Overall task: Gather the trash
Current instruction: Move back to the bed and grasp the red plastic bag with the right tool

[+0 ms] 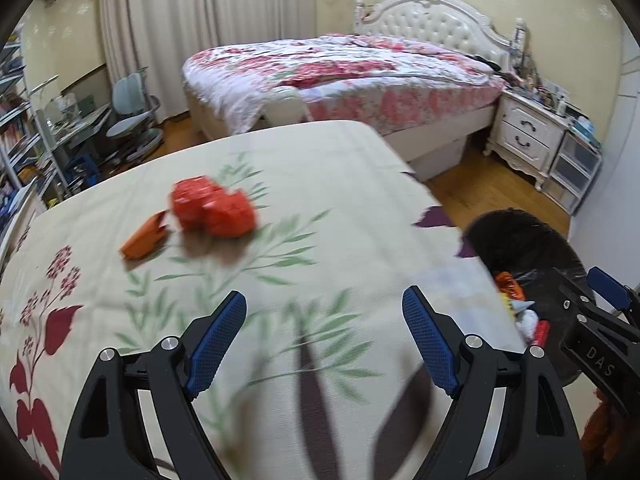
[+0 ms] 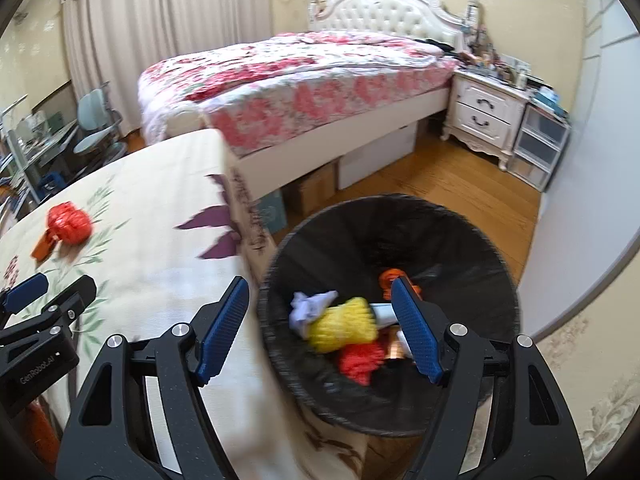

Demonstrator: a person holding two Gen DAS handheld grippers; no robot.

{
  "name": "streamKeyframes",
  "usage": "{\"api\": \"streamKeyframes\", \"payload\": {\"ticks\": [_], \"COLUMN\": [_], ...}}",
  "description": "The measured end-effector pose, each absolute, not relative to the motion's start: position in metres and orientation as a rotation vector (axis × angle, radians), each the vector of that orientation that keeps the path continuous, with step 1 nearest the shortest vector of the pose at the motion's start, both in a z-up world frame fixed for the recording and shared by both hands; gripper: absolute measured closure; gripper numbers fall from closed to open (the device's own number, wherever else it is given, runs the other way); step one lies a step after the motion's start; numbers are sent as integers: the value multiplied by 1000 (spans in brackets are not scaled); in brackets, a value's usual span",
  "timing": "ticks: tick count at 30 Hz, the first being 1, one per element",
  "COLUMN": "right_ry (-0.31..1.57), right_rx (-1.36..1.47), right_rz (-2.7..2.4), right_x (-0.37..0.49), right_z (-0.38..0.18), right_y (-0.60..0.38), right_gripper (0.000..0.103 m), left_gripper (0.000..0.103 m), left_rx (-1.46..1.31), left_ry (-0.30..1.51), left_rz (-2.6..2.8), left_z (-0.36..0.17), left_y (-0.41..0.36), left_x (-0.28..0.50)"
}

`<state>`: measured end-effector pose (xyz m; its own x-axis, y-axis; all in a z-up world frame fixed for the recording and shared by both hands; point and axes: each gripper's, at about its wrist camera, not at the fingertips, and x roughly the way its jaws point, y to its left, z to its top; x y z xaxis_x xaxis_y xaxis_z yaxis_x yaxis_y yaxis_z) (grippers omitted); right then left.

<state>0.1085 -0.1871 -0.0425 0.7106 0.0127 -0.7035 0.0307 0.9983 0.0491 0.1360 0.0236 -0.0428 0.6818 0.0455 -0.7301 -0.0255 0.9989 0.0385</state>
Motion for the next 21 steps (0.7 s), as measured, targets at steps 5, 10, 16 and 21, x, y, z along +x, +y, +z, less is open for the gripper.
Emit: {"api": "streamKeyframes", "payload": {"ticks": [5,10,16,21], "right_ry": [794,816,854,851], "right_rx": [25,-20,-81,-116], "right_rz": [91,190,265,294], "right_x": [109,115,123,130], "right_z": [-41,-44,-50,-48], "right_y": [-144,-96,-45,-15], "right_gripper": [31,31,31,31], "left_gripper": [23,23,23,23], "left_rx": [18,-26,-101,-100], "left_ry": [831,859,902,896], "left_rz": [115,183,219,237], "left_z": [-47,-52,-57,-56], "left_y": [64,108,150,169], "left_x": [128,132,153,157]}}
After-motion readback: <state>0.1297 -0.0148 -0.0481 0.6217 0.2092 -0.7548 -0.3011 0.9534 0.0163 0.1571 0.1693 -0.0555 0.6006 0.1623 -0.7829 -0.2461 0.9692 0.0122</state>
